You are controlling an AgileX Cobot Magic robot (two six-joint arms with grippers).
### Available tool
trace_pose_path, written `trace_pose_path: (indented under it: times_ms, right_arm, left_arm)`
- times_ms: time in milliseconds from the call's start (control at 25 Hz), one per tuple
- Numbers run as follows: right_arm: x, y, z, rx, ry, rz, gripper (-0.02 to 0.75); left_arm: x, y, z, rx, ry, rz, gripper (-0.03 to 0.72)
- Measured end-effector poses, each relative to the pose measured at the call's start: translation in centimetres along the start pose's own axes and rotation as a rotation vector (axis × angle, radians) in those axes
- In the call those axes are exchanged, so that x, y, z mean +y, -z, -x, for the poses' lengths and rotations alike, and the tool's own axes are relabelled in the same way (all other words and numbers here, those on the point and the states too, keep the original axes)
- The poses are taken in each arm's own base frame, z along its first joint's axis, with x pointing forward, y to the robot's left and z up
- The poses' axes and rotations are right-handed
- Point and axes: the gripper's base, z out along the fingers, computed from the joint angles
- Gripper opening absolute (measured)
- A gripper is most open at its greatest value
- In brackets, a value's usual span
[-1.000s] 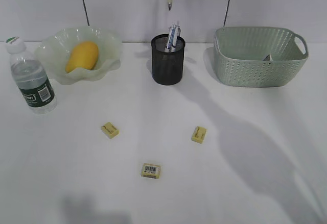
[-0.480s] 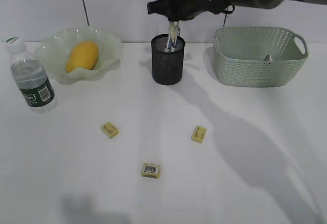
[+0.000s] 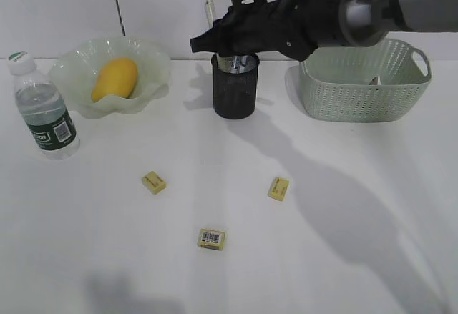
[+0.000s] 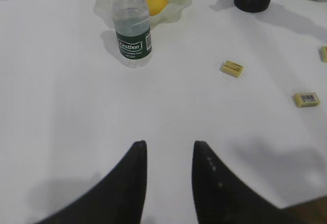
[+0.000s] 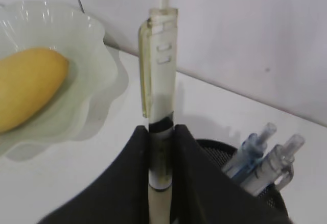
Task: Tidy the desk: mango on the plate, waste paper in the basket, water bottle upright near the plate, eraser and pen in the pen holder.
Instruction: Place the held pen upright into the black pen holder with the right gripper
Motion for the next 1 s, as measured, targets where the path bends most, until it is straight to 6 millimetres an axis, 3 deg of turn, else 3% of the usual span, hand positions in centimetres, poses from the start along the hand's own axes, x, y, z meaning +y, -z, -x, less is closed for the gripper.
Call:
trace_pose_path:
  times_ms: [280,520,600,800,1000]
  right_arm:
    - [0.0,-0.1,-0.3,0.013,0.014,-0.004,0.158]
    - [-0.3,-0.1,-0.7,0.053,0.020,-0.033,0.421]
    - [-0.4,-0.1,-0.9,0.071,0.020,-0.046,0.468]
    - [-0.8,1.0,0.0,0.100,0.019,-0.090,0.494]
    - [-1.3,4.1,2.7,0.126,-0.002,-0.165,0.498]
  left_arm:
    - [0.0,0.0,0.0,0.000,0.000,0.000,0.237]
    - [0.0,0.0,0.0,0.000,0.000,0.000,0.237]
    - [0.0,0.0,0.0,0.000,0.000,0.000,0.237]
    - [0.0,0.0,0.0,0.000,0.000,0.000,0.238]
    - [0.0,0.0,0.0,0.000,0.000,0.000,0.239]
